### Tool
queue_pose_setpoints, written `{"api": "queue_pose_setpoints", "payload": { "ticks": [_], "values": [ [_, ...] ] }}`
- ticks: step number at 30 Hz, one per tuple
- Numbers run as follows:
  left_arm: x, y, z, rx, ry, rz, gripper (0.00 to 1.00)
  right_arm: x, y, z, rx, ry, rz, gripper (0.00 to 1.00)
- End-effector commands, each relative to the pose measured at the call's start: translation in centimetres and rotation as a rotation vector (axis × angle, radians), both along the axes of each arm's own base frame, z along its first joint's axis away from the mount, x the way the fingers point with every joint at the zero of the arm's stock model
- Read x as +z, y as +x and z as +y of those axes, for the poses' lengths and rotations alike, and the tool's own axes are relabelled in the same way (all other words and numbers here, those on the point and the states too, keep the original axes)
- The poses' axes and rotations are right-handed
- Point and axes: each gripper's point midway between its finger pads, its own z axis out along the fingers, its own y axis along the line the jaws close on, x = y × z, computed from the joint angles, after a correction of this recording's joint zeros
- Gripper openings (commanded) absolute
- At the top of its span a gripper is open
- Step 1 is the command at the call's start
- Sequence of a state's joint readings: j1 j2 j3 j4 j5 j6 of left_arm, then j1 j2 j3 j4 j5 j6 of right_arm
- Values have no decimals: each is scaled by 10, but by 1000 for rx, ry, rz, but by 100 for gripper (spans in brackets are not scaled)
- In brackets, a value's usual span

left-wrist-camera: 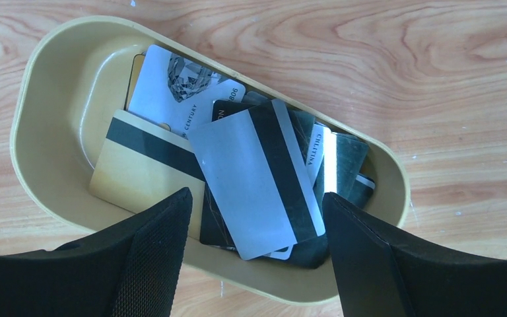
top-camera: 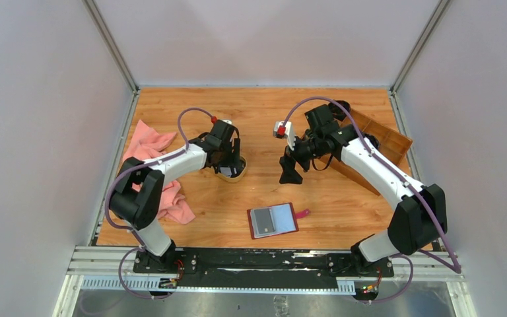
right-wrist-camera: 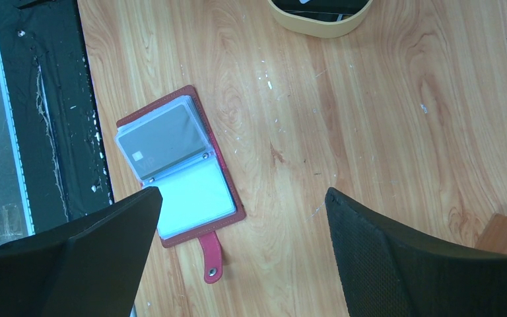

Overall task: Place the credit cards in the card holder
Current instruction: Pick up the credit card from the storage box.

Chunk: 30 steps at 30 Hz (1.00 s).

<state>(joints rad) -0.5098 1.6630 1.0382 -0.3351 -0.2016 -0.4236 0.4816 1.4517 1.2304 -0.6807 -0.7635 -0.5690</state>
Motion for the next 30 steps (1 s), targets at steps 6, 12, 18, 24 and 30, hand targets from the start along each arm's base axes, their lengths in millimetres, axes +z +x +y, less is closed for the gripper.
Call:
{"api": "queue_pose_setpoints", "payload": {
  "ticks": [6, 12, 18, 24, 30],
  "values": [
    [-3, 10, 0, 18, -6, -3, 76, -8, -1, -4, -5, -5, 35, 98],
    [-10, 10, -2, 20, -11, 10, 76, -10, 1, -6, -14, -11, 36, 98],
    [-10, 13, -2, 19, -14, 7, 76, -11, 1, -7, -14, -12, 40, 98],
    [-12, 13, -2, 15, -16, 16, 74, -11, 1, -7, -13, -13, 42, 98],
    [-11, 15, 1, 29, -8, 10, 74, -11, 1, -7, -13, -13, 41, 98]
  ]
}}
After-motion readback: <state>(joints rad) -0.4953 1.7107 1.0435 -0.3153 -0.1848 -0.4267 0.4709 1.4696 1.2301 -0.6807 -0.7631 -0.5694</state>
